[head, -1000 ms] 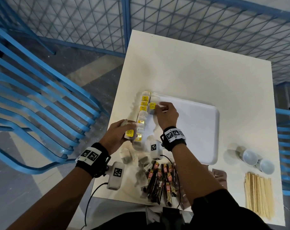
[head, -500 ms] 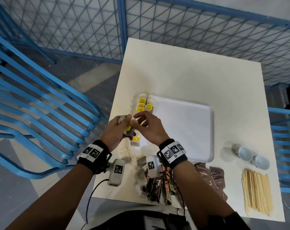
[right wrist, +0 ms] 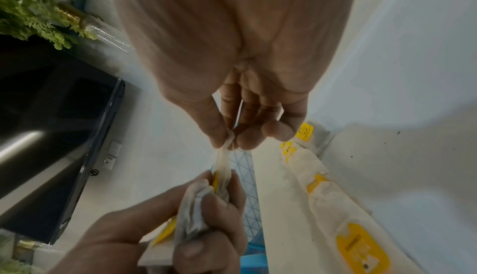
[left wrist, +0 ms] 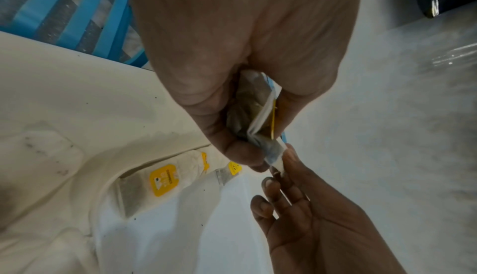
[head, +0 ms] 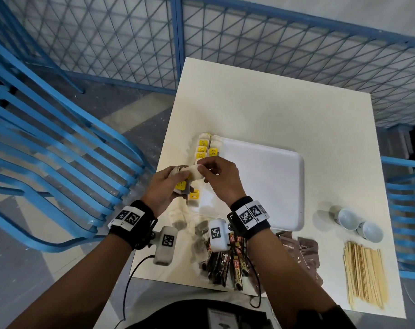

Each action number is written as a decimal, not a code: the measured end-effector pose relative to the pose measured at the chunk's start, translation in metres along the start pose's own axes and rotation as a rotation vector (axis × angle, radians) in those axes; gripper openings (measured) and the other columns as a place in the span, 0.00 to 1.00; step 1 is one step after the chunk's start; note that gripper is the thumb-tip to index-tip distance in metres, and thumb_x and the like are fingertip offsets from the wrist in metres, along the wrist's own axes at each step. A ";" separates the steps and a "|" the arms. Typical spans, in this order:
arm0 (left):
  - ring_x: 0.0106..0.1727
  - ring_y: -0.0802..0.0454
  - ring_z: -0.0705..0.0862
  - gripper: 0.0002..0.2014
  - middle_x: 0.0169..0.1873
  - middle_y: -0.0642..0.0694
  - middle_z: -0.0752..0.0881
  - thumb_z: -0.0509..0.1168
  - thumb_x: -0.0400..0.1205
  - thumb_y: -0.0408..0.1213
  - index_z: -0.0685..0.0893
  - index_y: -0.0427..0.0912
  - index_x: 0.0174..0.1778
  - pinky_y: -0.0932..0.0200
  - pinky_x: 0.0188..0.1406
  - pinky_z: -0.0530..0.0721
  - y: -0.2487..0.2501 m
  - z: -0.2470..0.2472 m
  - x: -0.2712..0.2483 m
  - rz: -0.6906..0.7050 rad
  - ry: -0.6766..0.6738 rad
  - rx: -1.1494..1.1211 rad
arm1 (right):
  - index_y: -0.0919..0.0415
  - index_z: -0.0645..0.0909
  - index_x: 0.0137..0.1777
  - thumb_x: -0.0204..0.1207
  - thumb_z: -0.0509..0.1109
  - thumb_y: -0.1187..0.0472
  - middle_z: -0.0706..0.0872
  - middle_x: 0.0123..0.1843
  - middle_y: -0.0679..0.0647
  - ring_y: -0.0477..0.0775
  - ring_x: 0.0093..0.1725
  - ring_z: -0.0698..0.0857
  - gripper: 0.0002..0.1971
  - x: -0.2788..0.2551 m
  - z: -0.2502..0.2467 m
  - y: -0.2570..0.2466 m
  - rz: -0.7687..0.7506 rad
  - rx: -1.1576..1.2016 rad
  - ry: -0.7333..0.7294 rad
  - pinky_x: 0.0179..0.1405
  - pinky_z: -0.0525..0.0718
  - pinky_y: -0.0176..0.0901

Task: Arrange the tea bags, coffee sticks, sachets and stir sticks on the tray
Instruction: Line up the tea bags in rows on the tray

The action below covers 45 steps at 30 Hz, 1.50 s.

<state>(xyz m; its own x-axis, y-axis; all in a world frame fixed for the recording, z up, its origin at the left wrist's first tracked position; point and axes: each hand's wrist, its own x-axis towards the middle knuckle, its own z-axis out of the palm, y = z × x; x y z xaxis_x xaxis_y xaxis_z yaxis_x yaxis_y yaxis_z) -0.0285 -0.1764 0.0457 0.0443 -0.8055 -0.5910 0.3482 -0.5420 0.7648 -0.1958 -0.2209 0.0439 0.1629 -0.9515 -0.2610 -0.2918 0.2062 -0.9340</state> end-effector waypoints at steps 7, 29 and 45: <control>0.30 0.44 0.87 0.06 0.35 0.39 0.87 0.65 0.86 0.26 0.84 0.34 0.57 0.57 0.24 0.80 -0.001 0.001 -0.005 0.034 -0.010 -0.042 | 0.58 0.88 0.52 0.79 0.76 0.59 0.91 0.40 0.48 0.46 0.33 0.89 0.05 -0.006 0.001 -0.002 0.047 -0.055 -0.056 0.34 0.80 0.33; 0.23 0.49 0.79 0.08 0.32 0.42 0.83 0.62 0.85 0.25 0.86 0.39 0.49 0.57 0.31 0.77 -0.004 -0.006 0.000 -0.109 0.089 -0.109 | 0.52 0.89 0.54 0.81 0.73 0.63 0.88 0.40 0.40 0.46 0.36 0.85 0.07 -0.004 -0.006 -0.009 -0.098 -0.080 0.032 0.43 0.79 0.29; 0.25 0.56 0.71 0.05 0.24 0.56 0.79 0.75 0.81 0.46 0.91 0.50 0.45 0.64 0.22 0.70 0.006 0.004 -0.005 0.201 0.006 0.380 | 0.57 0.91 0.50 0.78 0.77 0.61 0.88 0.35 0.38 0.38 0.33 0.83 0.03 0.001 -0.014 -0.014 -0.103 -0.073 -0.071 0.43 0.79 0.32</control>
<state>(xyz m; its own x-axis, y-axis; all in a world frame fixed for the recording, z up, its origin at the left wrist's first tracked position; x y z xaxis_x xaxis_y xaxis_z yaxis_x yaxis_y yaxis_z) -0.0302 -0.1766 0.0540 0.0819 -0.9033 -0.4211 -0.0371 -0.4250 0.9044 -0.2049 -0.2281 0.0603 0.2606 -0.9478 -0.1838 -0.3372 0.0890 -0.9372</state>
